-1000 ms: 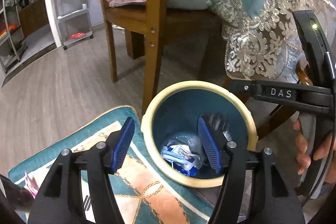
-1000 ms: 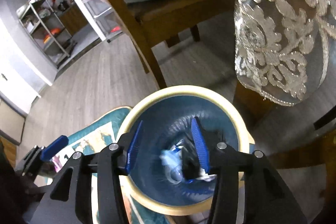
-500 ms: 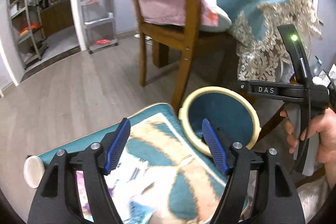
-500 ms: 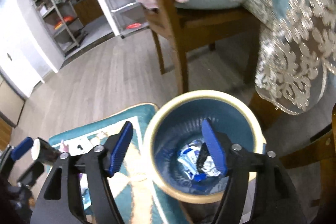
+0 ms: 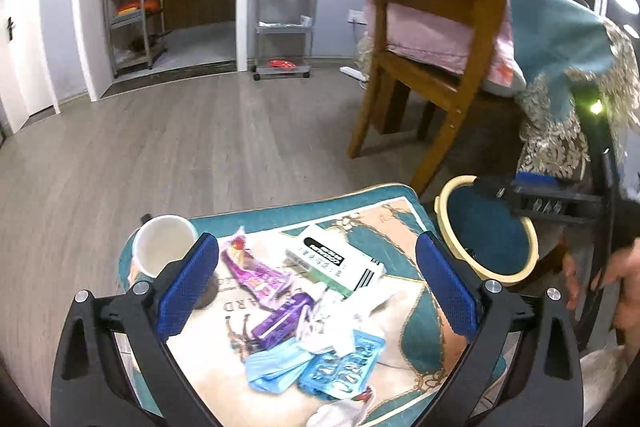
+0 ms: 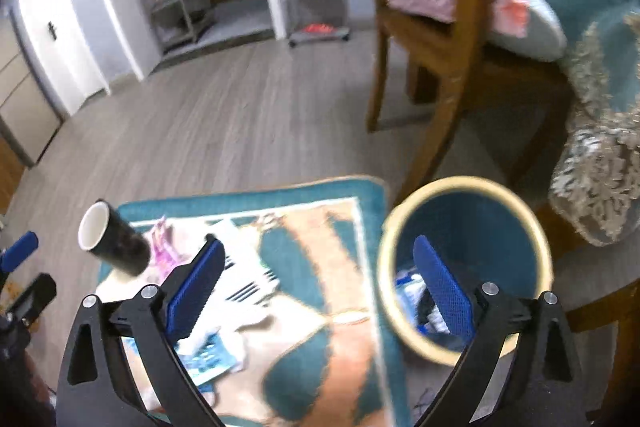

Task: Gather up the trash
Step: 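Grasp the white COLTALIN medicine box with the right gripper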

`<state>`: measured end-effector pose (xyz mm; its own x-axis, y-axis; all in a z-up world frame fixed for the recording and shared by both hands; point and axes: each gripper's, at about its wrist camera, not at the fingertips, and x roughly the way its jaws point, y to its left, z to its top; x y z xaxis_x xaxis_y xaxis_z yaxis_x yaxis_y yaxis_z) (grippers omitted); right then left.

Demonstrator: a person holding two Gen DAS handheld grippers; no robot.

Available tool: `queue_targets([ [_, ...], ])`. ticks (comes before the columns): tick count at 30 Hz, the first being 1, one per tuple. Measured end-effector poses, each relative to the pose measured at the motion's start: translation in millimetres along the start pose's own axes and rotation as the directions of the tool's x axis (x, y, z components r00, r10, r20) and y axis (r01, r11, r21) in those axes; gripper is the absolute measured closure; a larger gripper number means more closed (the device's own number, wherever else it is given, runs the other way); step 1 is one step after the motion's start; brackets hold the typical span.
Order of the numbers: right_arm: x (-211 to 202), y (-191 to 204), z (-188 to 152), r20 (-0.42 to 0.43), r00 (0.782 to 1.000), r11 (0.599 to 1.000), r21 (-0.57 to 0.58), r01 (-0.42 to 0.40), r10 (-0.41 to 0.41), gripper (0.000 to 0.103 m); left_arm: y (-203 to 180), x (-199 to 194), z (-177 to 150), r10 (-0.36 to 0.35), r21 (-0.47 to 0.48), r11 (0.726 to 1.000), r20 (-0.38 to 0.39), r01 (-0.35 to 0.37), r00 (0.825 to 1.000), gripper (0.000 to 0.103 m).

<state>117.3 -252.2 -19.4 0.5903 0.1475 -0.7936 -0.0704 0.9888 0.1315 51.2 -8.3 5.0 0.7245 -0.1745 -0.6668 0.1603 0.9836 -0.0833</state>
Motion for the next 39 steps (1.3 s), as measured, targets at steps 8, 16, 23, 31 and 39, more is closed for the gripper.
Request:
queue_targets([
  [8,25.9,65.1,-8.1,-0.026,0.999,0.997,-0.074,-0.028,0.027,0.007,39.2,-13.1,-9.1,0.053,-0.041,0.998,0.0,-0.052,0.999,0.006],
  [16,63.7,86.1,-11.5,-0.083,0.997,0.995,-0.097,-0.011,0.003,0.007,81.8,-10.3,-27.0,0.151,0.043,0.988,-0.061,-0.149,0.987,0.006],
  [23,99.1,82.8,-18.5,-0.163,0.987,0.996,-0.083,-0.014,0.001,0.007,103.1,7.5,-41.2,0.162,0.027,0.987,-0.157,-0.16,0.974,0.006],
  [31,133.9,118.8,-30.4,-0.203,0.979,0.942,-0.328,-0.075,0.008,0.007,90.7,35.7,-43.0,0.156,0.074,0.987,-0.2,-0.144,0.967,0.006],
  [39,165.7,114.3,-34.3,-0.257,0.966,0.919,-0.376,-0.124,0.025,0.007,79.0,63.4,-43.0,0.158,0.095,0.986,-0.251,-0.139,0.955,0.006],
])
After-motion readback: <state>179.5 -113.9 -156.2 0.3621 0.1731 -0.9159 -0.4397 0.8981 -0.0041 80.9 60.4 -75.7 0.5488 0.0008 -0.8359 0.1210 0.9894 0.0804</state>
